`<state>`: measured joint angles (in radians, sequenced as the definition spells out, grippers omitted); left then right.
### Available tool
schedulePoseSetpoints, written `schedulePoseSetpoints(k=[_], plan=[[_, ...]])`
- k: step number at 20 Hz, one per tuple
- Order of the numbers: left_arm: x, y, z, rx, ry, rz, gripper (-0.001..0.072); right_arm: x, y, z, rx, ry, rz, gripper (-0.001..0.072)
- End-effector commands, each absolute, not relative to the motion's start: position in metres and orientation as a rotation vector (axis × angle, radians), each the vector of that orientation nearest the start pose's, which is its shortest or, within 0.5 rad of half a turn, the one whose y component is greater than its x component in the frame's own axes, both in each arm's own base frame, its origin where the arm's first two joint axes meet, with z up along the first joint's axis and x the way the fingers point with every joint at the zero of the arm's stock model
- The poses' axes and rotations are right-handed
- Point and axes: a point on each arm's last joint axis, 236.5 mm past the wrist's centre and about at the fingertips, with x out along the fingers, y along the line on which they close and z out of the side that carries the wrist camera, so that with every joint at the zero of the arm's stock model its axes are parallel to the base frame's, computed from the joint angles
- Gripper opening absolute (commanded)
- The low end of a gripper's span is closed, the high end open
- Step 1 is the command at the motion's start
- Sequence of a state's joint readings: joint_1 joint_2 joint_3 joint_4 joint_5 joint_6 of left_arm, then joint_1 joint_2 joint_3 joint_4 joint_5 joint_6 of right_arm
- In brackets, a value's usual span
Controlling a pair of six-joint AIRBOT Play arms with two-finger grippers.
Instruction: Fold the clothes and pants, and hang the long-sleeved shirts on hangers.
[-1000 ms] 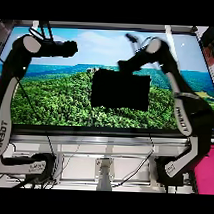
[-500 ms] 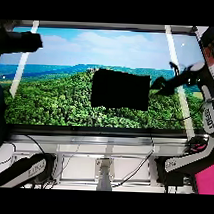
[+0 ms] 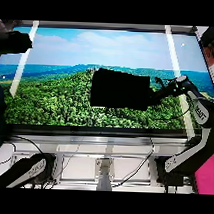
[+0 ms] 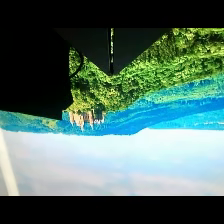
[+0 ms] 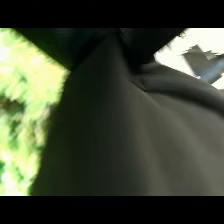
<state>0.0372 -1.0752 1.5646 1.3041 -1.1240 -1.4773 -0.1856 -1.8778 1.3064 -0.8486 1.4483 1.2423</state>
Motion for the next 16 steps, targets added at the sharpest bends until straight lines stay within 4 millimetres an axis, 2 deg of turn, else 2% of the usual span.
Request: schedulePoseSetpoints(k=[1,3,5,6,8,12,15,16], plan=[[0.415,-0.041,0.272,-0.111,0.618,-0.190,0.0010,0.382,0.104,-0.097,0.712,1.682,0.601,0.0043],[0.415,-0.041,0.272,-0.111,0.618,-0.190,0.0010,0.394,0.098,-0.083,0.684,1.647,0.606,0.0014],[0.415,-0.041,0.272,-0.111,0.618,-0.190,0.0010,0.403,0.078,-0.072,0.670,1.615,0.582,0.0012],[0.414,-0.041,0.272,-0.111,0.618,-0.190,0.0010,0.407,0.058,-0.071,0.683,1.587,0.537,0.0011],[0.415,-0.041,0.272,-0.111,0.618,-0.190,0.0010,0.401,0.006,-0.071,0.719,1.578,0.427,0.0011],[0.415,-0.041,0.272,-0.111,0.618,-0.190,0.0010,0.350,-0.123,-0.059,0.913,1.509,0.157,0.0012],[0.415,-0.041,0.272,-0.111,0.618,-0.190,0.0010,0.289,-0.217,-0.042,1.019,1.405,-0.114,0.0012],[0.415,-0.041,0.272,-0.111,0.618,-0.190,0.0011,0.267,-0.240,-0.034,1.051,1.365,-0.183,0.0012]])
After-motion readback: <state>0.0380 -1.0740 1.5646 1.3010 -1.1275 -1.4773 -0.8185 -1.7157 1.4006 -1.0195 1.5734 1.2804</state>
